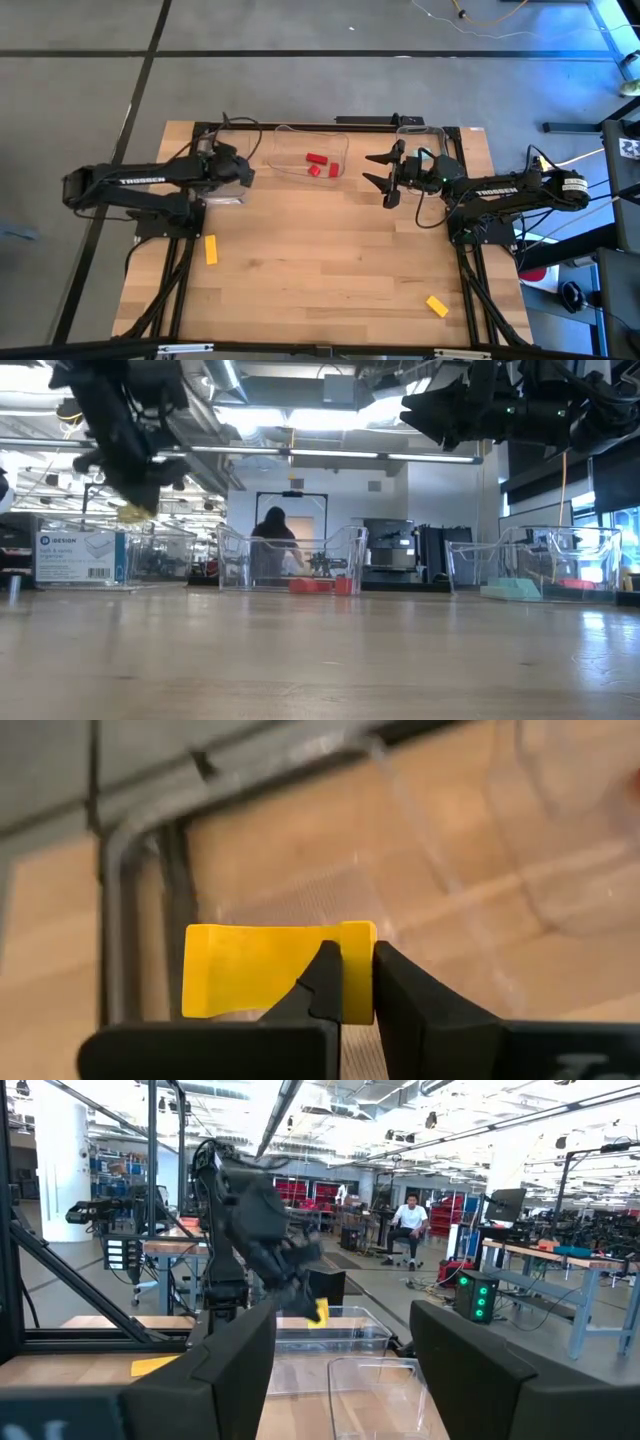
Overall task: Sort & place blocks by color
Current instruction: Put the top middle yellow block into the left transparent bin, then put the left yellow block into the left transparent bin
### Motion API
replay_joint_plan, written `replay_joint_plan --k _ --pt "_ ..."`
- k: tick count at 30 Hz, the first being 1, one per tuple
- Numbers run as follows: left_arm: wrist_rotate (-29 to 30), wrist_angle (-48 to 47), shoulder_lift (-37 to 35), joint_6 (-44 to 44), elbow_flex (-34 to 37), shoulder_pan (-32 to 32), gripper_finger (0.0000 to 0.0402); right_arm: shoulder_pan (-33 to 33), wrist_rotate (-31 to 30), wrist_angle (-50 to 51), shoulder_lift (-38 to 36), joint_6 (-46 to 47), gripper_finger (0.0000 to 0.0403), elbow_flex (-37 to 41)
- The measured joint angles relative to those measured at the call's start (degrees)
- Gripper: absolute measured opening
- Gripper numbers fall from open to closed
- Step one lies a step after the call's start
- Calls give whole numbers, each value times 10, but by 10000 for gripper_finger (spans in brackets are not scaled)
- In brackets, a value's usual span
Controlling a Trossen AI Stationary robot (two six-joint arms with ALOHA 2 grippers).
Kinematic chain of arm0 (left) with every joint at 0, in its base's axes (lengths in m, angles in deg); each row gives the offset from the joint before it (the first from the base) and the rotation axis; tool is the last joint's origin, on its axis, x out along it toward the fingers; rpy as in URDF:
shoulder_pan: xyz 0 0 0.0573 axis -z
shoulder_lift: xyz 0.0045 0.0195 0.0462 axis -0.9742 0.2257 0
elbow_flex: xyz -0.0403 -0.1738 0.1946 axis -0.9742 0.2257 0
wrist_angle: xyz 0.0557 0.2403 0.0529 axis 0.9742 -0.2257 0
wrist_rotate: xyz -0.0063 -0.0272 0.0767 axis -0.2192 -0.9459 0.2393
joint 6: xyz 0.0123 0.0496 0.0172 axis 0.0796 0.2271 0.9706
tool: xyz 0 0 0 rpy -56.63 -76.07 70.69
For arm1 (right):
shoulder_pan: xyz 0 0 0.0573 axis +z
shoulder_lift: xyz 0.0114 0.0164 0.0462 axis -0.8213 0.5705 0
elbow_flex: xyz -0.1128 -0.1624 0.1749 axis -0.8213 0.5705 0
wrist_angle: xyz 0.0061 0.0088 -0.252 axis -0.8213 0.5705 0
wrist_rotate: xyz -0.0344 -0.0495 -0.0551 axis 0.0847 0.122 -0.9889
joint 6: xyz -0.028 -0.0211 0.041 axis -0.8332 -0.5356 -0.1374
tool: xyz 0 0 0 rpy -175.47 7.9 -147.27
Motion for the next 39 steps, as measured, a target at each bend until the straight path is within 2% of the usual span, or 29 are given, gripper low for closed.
replay_joint_plan --k 5,12,18,32,39 --pt "-94 34 20 36 41 -80 24 0 -1 0 0 0 235 0" --pt "-145 87 25 90 61 -143 32 0 -1 0 0 0 235 0" --pt "-147 89 25 92 61 -145 40 0 -1 0 0 0 235 0" --pt "-132 90 25 93 61 -145 103 0 0 0 0 0 235 0" --pt "-132 95 25 107 61 -145 120 0 0 0 0 0 235 0"
